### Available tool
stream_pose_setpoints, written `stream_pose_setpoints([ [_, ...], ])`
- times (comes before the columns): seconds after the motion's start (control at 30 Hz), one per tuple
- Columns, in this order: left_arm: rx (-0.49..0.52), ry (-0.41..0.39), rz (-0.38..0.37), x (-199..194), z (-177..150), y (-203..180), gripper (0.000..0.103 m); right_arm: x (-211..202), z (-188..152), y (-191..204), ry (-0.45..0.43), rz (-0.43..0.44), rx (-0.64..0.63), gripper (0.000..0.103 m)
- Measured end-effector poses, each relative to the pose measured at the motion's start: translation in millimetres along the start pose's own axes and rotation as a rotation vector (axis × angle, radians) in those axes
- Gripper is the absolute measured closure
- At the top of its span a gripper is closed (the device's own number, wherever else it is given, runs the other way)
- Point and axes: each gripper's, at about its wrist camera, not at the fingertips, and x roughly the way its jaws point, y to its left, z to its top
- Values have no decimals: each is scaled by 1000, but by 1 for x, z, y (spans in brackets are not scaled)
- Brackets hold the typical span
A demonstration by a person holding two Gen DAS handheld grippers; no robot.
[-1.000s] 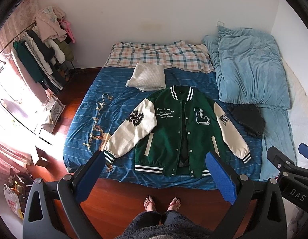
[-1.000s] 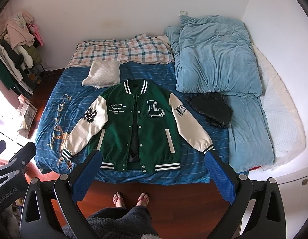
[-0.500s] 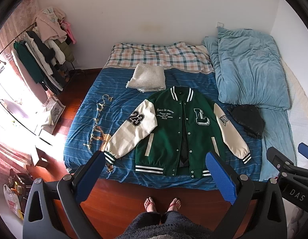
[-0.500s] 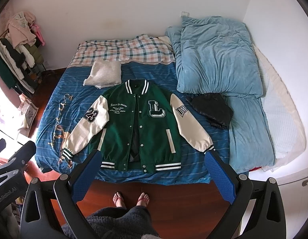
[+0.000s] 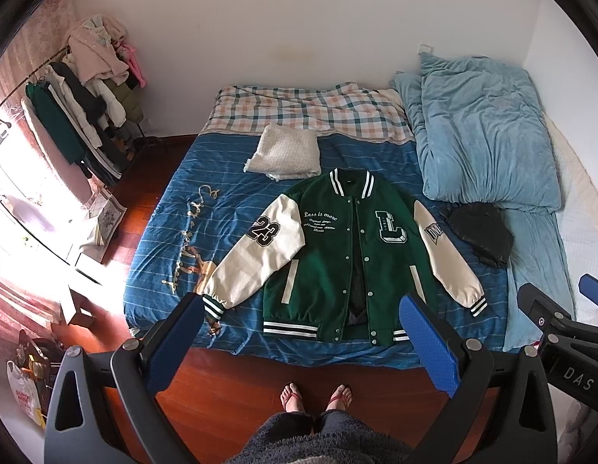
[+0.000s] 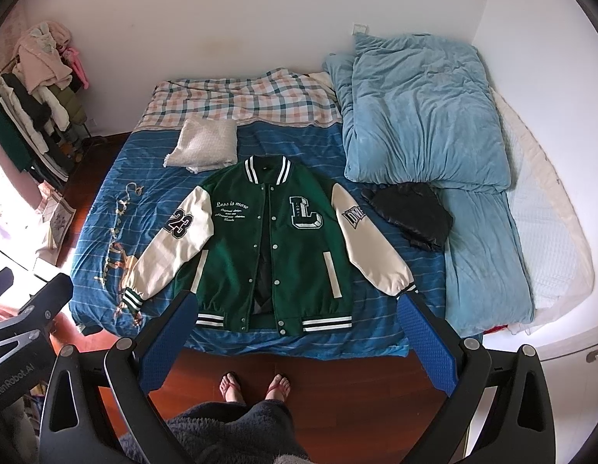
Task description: Fold large clothes
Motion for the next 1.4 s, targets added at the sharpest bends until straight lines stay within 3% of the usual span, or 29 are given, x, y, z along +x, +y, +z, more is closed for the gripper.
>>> stream_pose_setpoints([
  [0.77,-5,-2,-15,-3,4,-6,0,-3,1,1,0,-7,3,0],
  [0.93,-12,-10,0,15,14,4,0,7,8,-1,4,2,58,0],
  [1.1,-8,-54,-2,52,30,12,0,53,9,-19,-32,37,164,0],
  [1.27,49,-84,32,116,47,2,0,131,1,-58,15,-18,296,0],
  [1.4,72,-56,98,187,59,-22,0,221,-18,-122,100,-23,486,2],
])
